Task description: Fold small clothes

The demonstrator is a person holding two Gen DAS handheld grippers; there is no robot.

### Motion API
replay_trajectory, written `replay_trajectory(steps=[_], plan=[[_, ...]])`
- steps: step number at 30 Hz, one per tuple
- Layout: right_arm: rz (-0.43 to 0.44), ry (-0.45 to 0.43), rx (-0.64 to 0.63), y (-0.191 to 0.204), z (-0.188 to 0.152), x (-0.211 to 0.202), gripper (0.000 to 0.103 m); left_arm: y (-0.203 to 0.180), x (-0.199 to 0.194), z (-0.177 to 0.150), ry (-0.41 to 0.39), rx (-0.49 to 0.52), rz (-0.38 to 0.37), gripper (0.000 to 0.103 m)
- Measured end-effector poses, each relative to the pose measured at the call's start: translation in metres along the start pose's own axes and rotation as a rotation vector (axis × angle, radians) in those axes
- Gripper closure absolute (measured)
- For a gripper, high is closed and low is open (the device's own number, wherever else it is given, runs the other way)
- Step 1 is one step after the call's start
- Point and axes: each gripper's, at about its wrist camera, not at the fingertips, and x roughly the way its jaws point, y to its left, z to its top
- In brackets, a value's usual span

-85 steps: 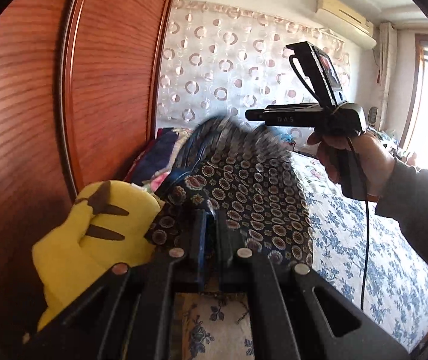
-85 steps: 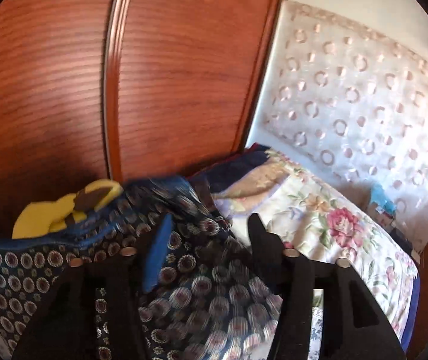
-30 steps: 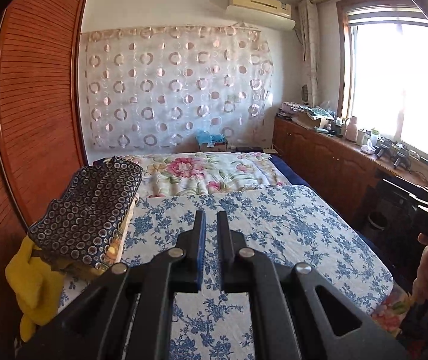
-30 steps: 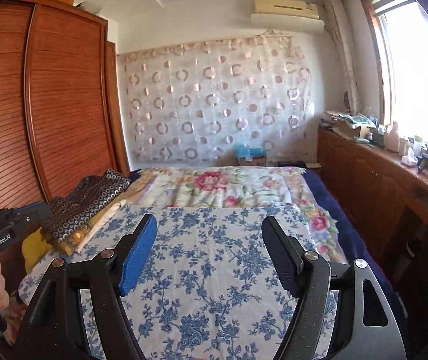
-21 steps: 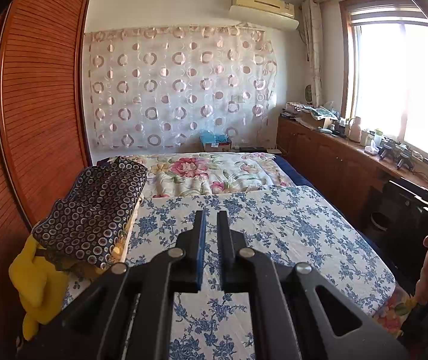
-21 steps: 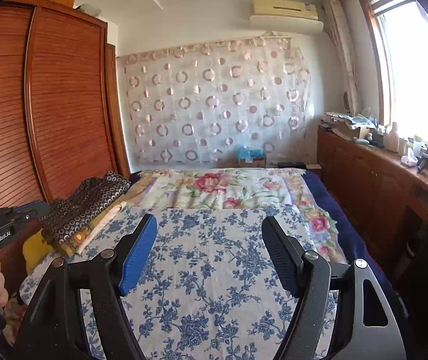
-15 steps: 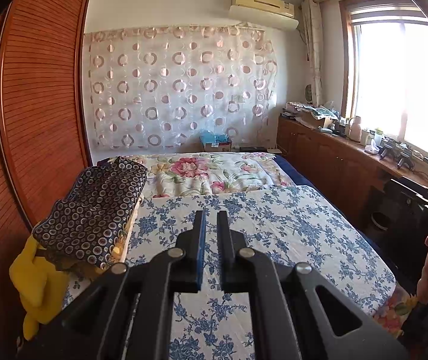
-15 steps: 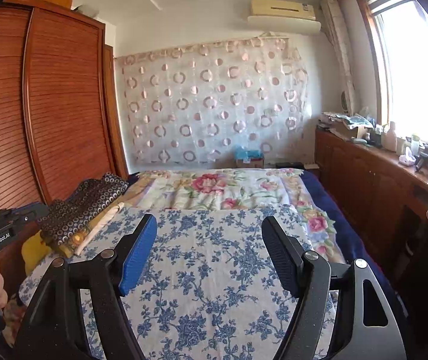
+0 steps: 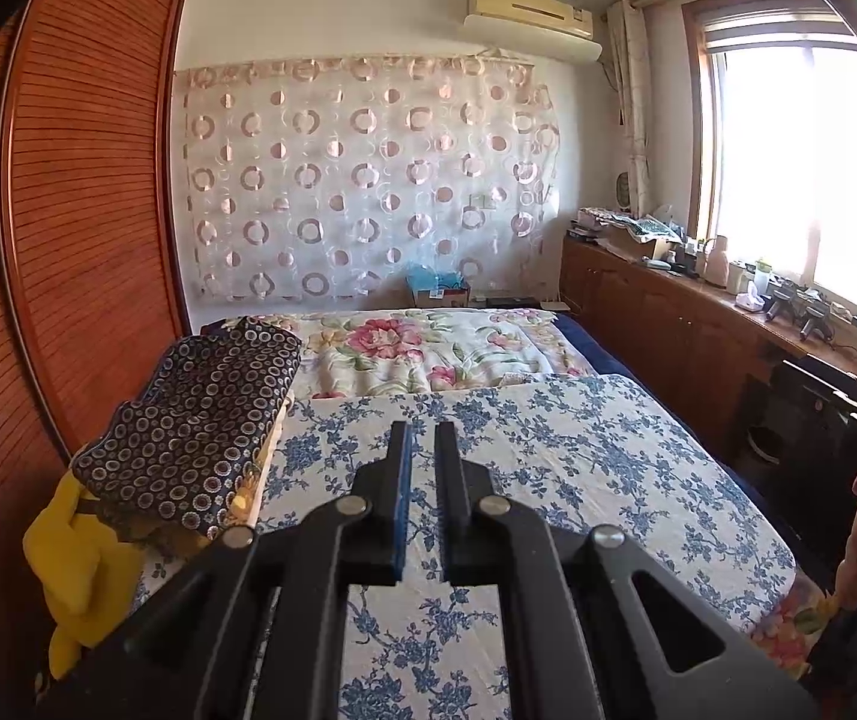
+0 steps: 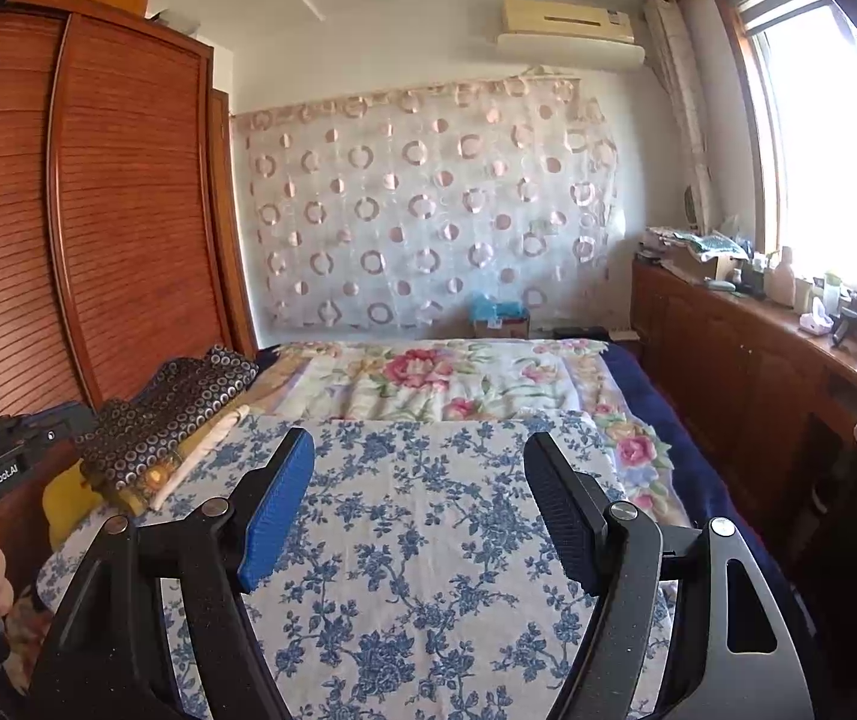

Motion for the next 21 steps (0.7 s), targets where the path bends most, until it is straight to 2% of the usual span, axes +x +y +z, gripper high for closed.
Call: replay_trajectory(steps=[21], plan=[[0.0,-0.005,-0.003,-0.0001,0.002,-0.0008,0.029,0.0004,-0.0033,0.0001,-0.011,0.002,0.012,0.098]])
